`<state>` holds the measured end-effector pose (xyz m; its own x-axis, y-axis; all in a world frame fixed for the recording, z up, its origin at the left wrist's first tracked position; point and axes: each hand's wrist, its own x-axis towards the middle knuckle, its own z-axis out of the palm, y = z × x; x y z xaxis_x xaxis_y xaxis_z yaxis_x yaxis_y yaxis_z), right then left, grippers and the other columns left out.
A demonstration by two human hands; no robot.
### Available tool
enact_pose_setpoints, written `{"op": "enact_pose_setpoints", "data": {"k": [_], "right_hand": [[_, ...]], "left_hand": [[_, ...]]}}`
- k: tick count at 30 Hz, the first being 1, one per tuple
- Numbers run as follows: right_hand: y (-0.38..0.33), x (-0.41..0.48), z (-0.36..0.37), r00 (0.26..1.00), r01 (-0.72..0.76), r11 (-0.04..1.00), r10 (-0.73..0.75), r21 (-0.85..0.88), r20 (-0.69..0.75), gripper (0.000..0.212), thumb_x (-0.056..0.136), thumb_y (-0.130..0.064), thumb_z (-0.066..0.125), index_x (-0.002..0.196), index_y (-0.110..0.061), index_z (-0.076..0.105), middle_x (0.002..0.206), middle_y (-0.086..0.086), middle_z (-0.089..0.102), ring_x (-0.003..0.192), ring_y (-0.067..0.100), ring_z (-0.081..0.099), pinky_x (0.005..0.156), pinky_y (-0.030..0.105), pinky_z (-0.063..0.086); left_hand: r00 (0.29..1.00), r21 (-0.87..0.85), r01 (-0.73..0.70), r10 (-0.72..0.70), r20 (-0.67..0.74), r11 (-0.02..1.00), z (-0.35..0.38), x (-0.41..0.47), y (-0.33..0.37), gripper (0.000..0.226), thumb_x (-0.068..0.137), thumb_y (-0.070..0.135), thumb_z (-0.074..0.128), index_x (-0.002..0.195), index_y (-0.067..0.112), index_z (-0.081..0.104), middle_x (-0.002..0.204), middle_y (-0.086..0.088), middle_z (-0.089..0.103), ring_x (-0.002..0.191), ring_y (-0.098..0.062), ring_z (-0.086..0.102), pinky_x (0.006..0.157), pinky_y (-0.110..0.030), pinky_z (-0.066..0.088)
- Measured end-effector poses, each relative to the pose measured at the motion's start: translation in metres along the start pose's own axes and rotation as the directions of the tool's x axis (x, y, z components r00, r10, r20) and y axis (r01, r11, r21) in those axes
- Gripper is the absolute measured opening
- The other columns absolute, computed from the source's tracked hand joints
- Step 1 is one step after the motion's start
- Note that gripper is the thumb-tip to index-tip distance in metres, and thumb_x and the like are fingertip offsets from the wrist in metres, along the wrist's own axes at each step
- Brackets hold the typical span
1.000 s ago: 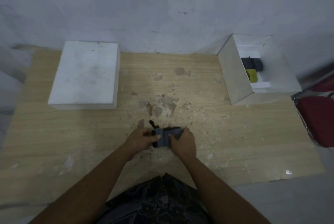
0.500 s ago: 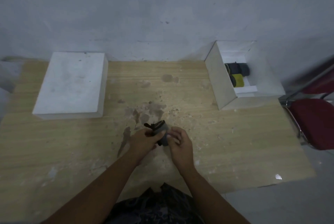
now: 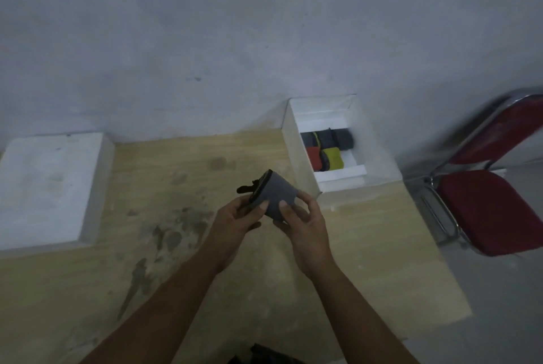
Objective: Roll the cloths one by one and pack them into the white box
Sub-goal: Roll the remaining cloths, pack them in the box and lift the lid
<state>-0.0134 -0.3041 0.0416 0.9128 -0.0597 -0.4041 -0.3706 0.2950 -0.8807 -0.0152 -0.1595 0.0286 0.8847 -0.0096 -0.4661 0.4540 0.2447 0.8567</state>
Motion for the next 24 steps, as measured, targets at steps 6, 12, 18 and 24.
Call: {"op": "enact_pose_setpoints", "data": {"k": [6, 12, 18, 24], "right_hand": [[-0.055, 0.055, -0.051, 0.990, 0.126, 0.982, -0.133, -0.141, -0.046, 0.030, 0.091, -0.012, 0.060, 0.119, -0.022, 0.054, 0.099, 0.003, 0.071, 0.094, 0.019, 0.070, 0.077, 0.032, 0.058], [-0.097, 0.138, -0.108, 0.915, 0.199, 0.713, -0.381, -0.672, -0.133, 0.016, 0.090, -0.005, 0.054, 0.080, -0.018, 0.052, 0.073, -0.008, 0.056, 0.074, 0.015, 0.054, 0.063, 0.024, 0.042], [-0.111, 0.218, -0.144, 0.981, 0.021, 0.393, -0.187, -0.919, -0.058, 0.029, 0.087, -0.001, 0.050, 0.113, -0.006, 0.062, 0.108, 0.012, 0.063, 0.106, 0.030, 0.058, 0.093, 0.033, 0.046], [-0.103, 0.254, -0.141, 1.000, 0.030, -0.006, -0.006, -1.000, 0.030, 0.029, 0.091, -0.009, 0.052, 0.119, 0.000, 0.057, 0.123, 0.015, 0.060, 0.115, 0.028, 0.057, 0.095, 0.034, 0.047]], "left_hand": [[0.996, 0.129, -0.070, 0.062, 0.068, 0.989, 0.072, 0.046, 0.023, 0.022, 0.086, 0.018, 0.067, 0.107, 0.026, 0.069, 0.089, 0.021, 0.075, 0.082, 0.008, 0.067, 0.065, -0.011, 0.051], [0.995, 0.250, -0.025, 0.048, -0.087, 0.968, 0.107, 0.099, 0.027, 0.028, 0.086, 0.026, 0.068, 0.113, 0.020, 0.066, 0.111, 0.006, 0.066, 0.101, -0.014, 0.064, 0.088, -0.041, 0.055], [0.985, 0.322, -0.051, 0.101, -0.140, 0.945, 0.121, 0.134, 0.031, 0.035, 0.087, 0.026, 0.067, 0.120, 0.019, 0.059, 0.116, 0.001, 0.060, 0.090, -0.012, 0.063, 0.083, -0.040, 0.058], [0.988, 0.347, -0.056, 0.102, -0.114, 0.936, 0.117, 0.147, 0.027, 0.050, 0.088, 0.025, 0.066, 0.135, 0.024, 0.051, 0.117, 0.003, 0.058, 0.095, -0.010, 0.063, 0.071, -0.028, 0.058]]}}
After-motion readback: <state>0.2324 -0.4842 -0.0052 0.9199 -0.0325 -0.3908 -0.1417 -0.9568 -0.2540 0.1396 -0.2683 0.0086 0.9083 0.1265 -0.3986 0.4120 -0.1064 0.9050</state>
